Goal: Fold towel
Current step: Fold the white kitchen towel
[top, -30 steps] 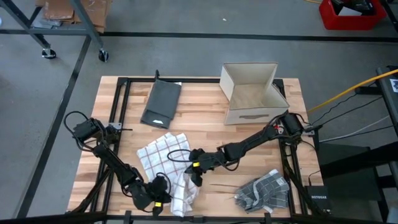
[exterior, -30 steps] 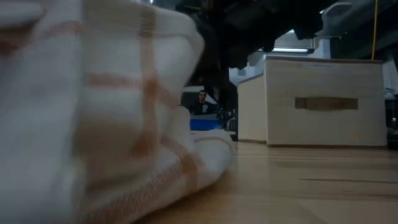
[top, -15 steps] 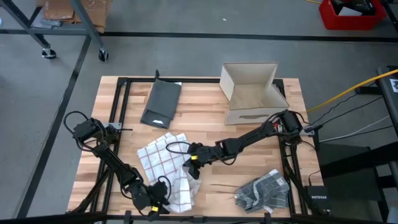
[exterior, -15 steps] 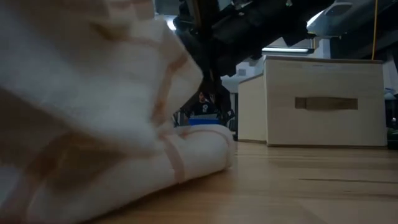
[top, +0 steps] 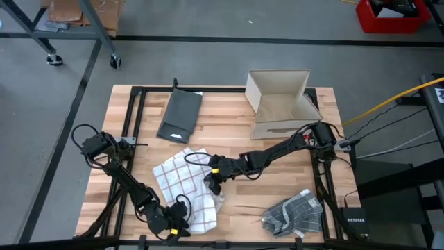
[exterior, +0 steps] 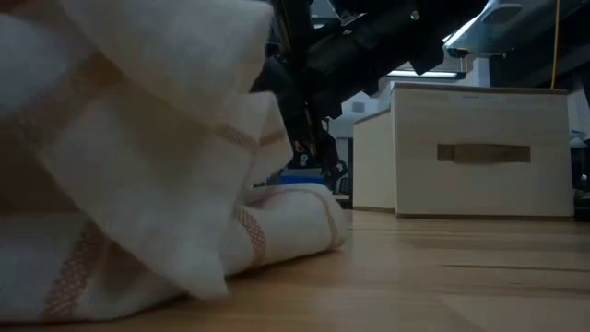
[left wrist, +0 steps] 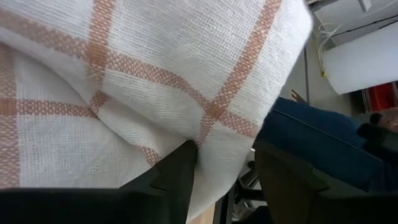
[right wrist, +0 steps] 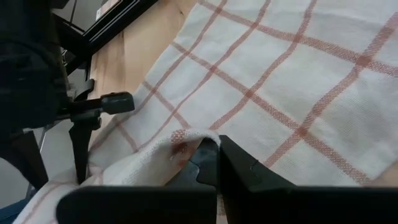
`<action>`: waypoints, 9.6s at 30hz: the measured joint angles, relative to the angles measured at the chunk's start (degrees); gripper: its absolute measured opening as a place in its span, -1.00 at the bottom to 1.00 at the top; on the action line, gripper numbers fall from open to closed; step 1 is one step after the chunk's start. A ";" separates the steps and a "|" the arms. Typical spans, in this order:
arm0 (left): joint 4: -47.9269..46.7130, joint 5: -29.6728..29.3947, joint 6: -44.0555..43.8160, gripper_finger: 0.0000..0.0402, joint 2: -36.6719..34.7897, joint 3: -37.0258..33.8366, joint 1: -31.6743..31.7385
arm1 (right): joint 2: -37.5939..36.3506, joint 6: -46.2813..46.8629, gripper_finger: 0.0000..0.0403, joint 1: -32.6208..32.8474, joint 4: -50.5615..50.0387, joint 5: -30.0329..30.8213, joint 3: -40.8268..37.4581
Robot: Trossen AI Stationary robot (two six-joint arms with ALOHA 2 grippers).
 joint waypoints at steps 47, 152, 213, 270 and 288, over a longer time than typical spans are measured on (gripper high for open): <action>1.52 -10.26 17.69 -0.02 -1.22 0.03 4.98 | 0.00 -1.31 -0.97 0.04 -13.58 0.84 0.00; -32.85 -16.69 43.38 -0.34 18.19 31.61 4.44 | 0.02 0.09 -0.97 0.04 -13.62 -4.50 -0.02; -61.85 -32.30 -47.02 -0.31 11.91 31.47 -2.35 | 0.02 2.78 -0.97 0.04 -19.02 -10.60 -0.02; -97.87 -38.88 -45.43 -0.85 5.79 31.50 -3.77 | -6.92 -17.85 -0.83 -1.58 -21.33 14.94 -0.02; -91.48 -43.20 -32.25 -0.85 5.79 31.45 0.81 | -7.52 -25.59 -0.15 -1.44 -22.56 8.73 -0.02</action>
